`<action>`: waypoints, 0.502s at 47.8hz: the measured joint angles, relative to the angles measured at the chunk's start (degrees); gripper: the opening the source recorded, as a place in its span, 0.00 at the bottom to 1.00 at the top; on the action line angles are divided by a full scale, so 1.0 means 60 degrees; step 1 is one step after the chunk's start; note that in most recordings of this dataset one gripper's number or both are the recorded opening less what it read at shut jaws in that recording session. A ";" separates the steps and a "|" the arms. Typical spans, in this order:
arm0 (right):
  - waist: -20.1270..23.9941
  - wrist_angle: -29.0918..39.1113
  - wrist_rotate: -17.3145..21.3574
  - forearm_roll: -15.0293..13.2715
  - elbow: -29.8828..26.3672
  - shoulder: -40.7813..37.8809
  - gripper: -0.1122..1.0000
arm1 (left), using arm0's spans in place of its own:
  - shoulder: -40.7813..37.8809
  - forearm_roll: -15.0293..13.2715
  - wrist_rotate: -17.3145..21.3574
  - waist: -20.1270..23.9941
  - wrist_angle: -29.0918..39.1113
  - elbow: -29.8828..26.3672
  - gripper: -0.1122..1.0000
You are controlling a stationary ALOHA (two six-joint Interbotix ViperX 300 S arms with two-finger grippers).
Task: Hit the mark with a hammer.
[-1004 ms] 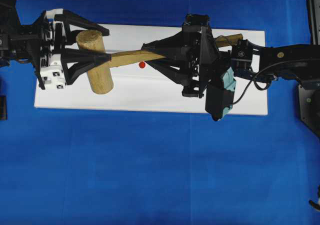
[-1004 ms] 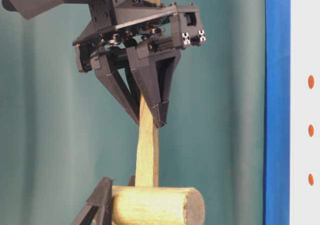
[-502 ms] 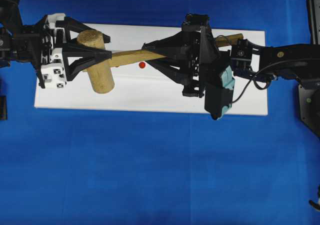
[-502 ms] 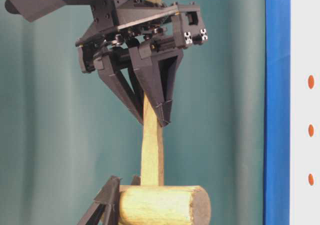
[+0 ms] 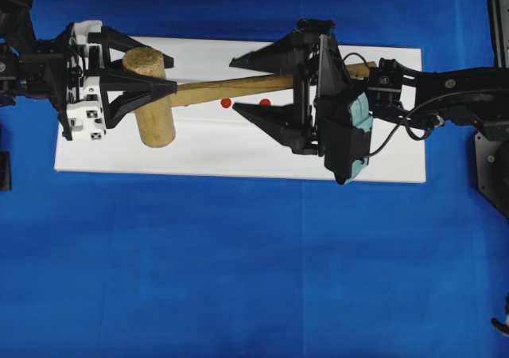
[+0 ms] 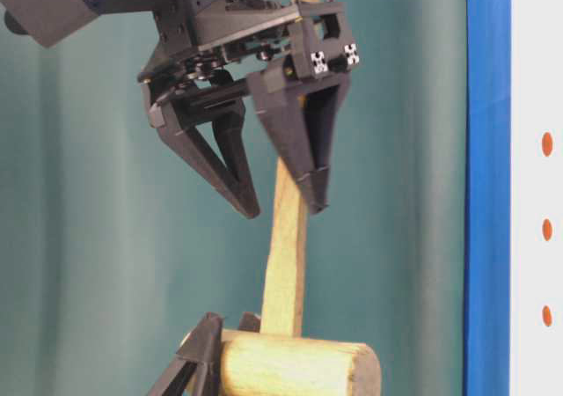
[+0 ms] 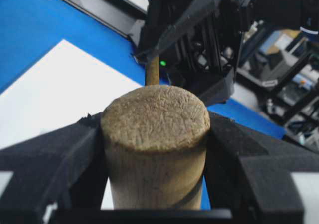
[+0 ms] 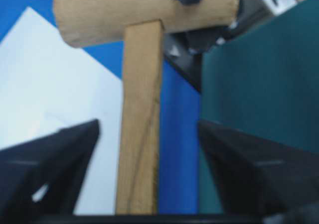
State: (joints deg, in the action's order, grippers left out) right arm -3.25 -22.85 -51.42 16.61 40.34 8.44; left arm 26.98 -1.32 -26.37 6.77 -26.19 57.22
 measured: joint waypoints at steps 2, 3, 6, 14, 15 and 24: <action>0.0000 0.0117 0.0059 0.0073 0.0000 0.0000 0.95 | 0.0015 0.0015 0.0249 -0.0015 0.0073 0.0000 0.51; 0.0015 0.0161 0.0073 0.0117 0.0000 0.0000 0.94 | 0.0015 0.0015 0.0410 0.0000 0.0132 0.0000 0.51; 0.0059 0.0396 0.0190 0.0264 -0.0029 0.0015 0.92 | 0.0015 0.0029 0.0923 0.0000 0.0278 0.0000 0.51; 0.0073 0.1040 0.0688 0.0630 -0.0146 0.0176 0.93 | 0.0015 0.0029 0.3047 -0.0059 0.0630 0.0000 0.51; 0.0073 0.1099 0.0747 0.0659 -0.0161 0.0190 0.93 | 0.0015 0.0029 0.3281 -0.0073 0.0659 0.0000 0.51; 0.0073 0.1479 0.1304 0.0820 -0.0220 0.0220 0.93 | 0.0015 0.0029 0.5083 -0.0264 0.0806 0.0000 0.51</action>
State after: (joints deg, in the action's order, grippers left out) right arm -2.81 -13.97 -43.59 21.53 39.02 9.76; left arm 27.07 -1.14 4.13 5.19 -21.36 57.22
